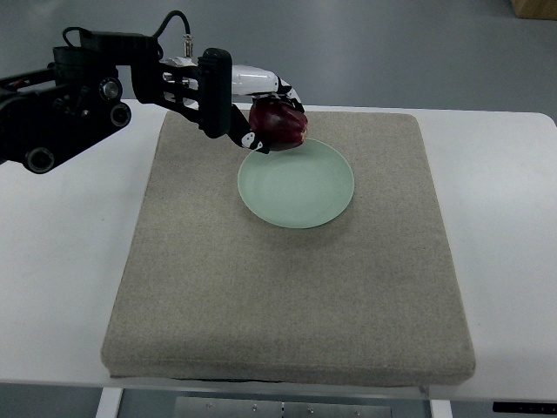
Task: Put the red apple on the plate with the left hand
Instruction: 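Lower the held apple onto the green plate with the left hand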
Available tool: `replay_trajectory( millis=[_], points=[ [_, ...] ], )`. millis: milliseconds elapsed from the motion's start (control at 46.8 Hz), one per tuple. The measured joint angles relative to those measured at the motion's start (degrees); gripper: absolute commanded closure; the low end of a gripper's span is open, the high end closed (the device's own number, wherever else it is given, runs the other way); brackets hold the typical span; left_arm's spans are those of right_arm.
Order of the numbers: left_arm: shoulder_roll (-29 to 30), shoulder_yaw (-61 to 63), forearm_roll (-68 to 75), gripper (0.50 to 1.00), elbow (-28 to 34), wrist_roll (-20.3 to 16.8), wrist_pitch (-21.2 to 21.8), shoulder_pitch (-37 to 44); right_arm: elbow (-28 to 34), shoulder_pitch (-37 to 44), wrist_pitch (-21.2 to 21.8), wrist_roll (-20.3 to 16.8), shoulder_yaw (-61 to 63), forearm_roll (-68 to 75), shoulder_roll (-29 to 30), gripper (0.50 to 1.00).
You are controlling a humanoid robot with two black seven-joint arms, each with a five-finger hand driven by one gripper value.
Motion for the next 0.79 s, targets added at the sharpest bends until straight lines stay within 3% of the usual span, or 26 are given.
replay_trajectory(
  millis=[278, 619, 726, 790],
  points=[
    [-5.27, 2.6, 4.46, 1.0, 4.95, 0.09, 1.83, 2.65, 0.01, 0.03, 0.0, 0.0, 0.0, 0.0, 0.0, 0.568],
    [-6.62, 3.67, 4.85, 1.0, 6.94, 0.08, 3.03, 4.62, 0.01, 0.04, 0.0, 0.0, 0.0, 0.0, 0.0, 0.568],
    [-6.73, 3.67, 4.86, 0.939, 7.1, 0.08, 3.04, 5.12, 0.01, 0.03, 0.0, 0.0, 0.0, 0.0, 0.0, 0.568],
    [-6.79, 3.67, 4.77, 0.823, 7.11, 0.08, 3.08, 5.15, 0.01, 0.01, 0.0, 0.0, 0.0, 0.0, 0.0, 0.568]
  ],
)
